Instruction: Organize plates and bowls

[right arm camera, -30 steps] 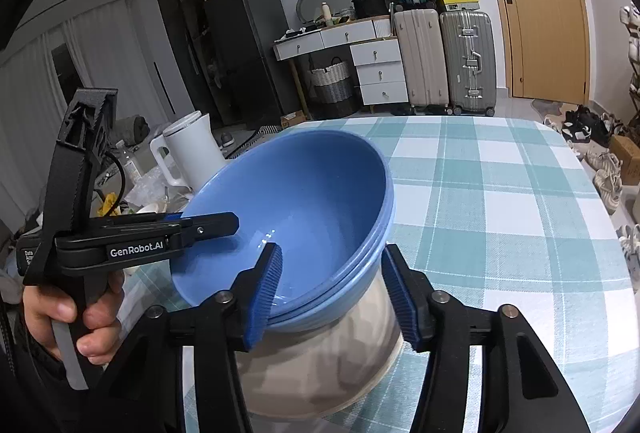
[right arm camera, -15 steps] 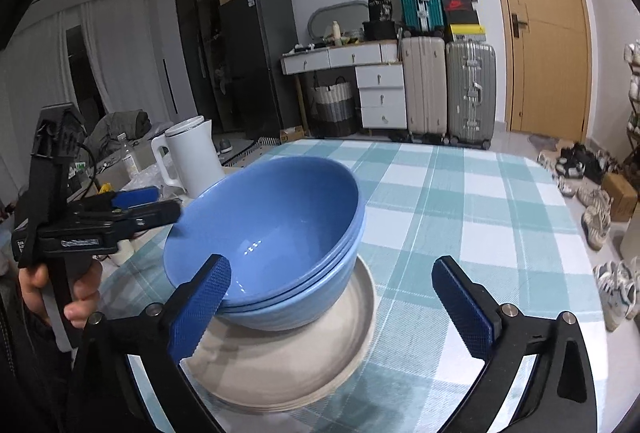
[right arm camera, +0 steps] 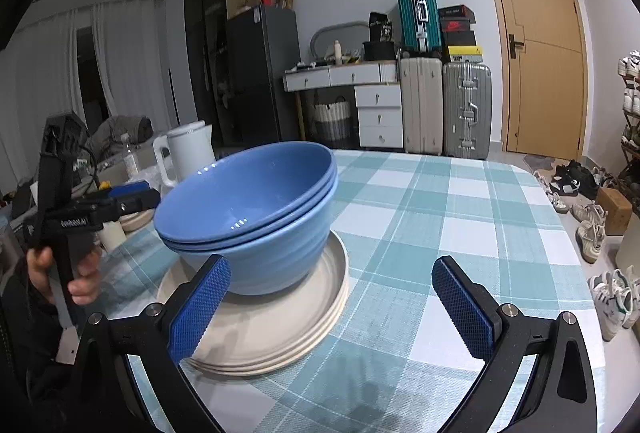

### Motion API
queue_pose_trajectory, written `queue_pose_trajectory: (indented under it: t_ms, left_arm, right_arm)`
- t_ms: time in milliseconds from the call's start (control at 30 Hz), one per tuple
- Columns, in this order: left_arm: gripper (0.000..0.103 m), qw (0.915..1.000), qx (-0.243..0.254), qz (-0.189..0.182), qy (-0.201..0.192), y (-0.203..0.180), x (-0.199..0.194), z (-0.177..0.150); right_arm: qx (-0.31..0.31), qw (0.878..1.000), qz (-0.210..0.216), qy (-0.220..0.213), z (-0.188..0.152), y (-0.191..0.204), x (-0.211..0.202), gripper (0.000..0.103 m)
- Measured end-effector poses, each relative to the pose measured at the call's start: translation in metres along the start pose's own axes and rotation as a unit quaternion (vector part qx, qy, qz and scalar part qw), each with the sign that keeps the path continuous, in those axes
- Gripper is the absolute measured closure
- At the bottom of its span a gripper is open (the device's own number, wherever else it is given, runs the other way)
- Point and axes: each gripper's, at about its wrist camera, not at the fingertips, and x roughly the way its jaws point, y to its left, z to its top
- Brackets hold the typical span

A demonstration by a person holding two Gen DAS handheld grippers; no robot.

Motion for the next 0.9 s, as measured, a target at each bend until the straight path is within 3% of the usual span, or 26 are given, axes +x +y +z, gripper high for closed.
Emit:
queue_pose_trajectory:
  t_ms: [200, 900]
  left_arm:
    - [0.001, 0.9995, 0.028, 0.003, -0.012, -0.008, -0.003, -0.011]
    - [0.001, 0.9984, 0.043, -0.022, -0.031, -0.011, -0.006, -0.027]
  right_arm:
    - [0.0, 1.0, 0.003, -0.027, 0.003, 0.006, -0.005, 0.0]
    - [0.002, 0.999, 0.033, -0.023, -0.01, 0.003, -0.005, 0.0]
